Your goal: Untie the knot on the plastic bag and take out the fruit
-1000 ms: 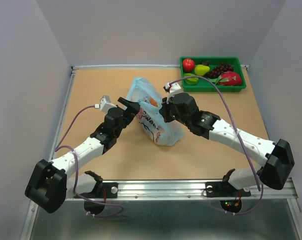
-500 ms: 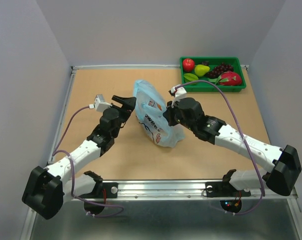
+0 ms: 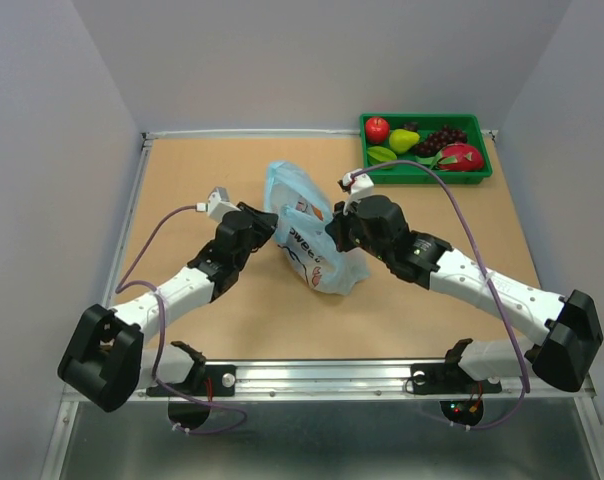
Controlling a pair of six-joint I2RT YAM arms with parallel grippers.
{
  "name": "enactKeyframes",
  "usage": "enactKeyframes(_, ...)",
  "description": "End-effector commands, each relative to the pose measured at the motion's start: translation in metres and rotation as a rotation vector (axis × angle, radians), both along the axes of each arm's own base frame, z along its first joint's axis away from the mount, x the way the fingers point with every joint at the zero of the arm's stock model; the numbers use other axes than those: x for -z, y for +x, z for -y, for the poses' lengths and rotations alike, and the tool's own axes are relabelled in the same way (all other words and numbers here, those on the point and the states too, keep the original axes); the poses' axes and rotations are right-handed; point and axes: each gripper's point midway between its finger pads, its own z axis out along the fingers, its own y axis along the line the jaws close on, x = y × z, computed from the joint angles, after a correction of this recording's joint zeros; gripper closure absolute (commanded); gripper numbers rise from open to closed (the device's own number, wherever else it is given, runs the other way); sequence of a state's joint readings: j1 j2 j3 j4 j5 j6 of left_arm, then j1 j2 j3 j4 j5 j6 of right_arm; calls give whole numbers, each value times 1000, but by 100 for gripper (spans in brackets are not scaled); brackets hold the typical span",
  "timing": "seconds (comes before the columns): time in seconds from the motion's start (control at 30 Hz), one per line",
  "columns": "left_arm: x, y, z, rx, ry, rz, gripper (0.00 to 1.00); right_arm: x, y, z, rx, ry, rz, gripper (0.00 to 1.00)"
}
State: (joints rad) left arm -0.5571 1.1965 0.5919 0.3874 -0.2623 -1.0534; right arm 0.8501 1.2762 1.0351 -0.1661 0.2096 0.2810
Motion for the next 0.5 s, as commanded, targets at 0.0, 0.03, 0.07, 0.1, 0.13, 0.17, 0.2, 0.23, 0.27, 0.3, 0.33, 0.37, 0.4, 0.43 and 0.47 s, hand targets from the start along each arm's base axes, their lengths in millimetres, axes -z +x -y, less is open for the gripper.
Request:
enactKeyframes(0.0, -47, 21, -7, -29, 128, 84, 83, -18, 6, 12, 59, 37, 74, 99)
enactKeyframes(0.03, -40, 21, -24, -49, 266, 49, 97, -16, 6, 17, 75, 26, 82, 99)
enactKeyframes(0.07, -67, 31, -36, -91, 302, 79, 100, -16, 10, 28, 125, 6, 101, 99)
enactKeyframes(0.1, -76, 34, -48, -115, 368, 79, 100, -16, 12, 35, 150, -14, 118, 99)
enactKeyframes(0.13, -78, 32, -68, -137, 509, 61, 100, -21, 13, 43, 180, -19, 136, 99)
enactKeyframes(0.17, -105, 39, -83, -175, 565, 87, 100, -17, 15, 53, 226, -45, 147, 99)
enactKeyframes(0.2, -113, 40, -95, -201, 629, 75, 100, -17, 16, 59, 240, -60, 159, 99)
enactKeyframes(0.23, -126, 41, -114, -233, 757, 40, 100, -17, 16, 63, 256, -69, 165, 99)
enactKeyframes(0.27, -130, 42, -124, -247, 813, 15, 100, -12, 17, 66, 266, -85, 164, 99)
enactKeyframes(0.3, -134, 44, -135, -267, 860, -13, 100, -9, 16, 66, 257, -91, 161, 99)
enactKeyframes(0.33, -133, 41, -146, -281, 930, -61, 100, -6, 15, 64, 244, -95, 156, 99)
enactKeyframes(0.37, -139, 46, -149, -284, 971, -71, 100, 0, 14, 62, 227, -106, 146, 99)
enactKeyframes(0.4, -142, 47, -155, -273, 1047, -89, 100, 8, 10, 58, 190, -114, 130, 99)
enactKeyframes(0.43, -144, 49, -160, -278, 1088, -103, 100, 12, 8, 55, 171, -116, 122, 99)
enactKeyframes(0.47, -148, 52, -170, -283, 1168, -132, 100, 16, 6, 54, 158, -115, 110, 99)
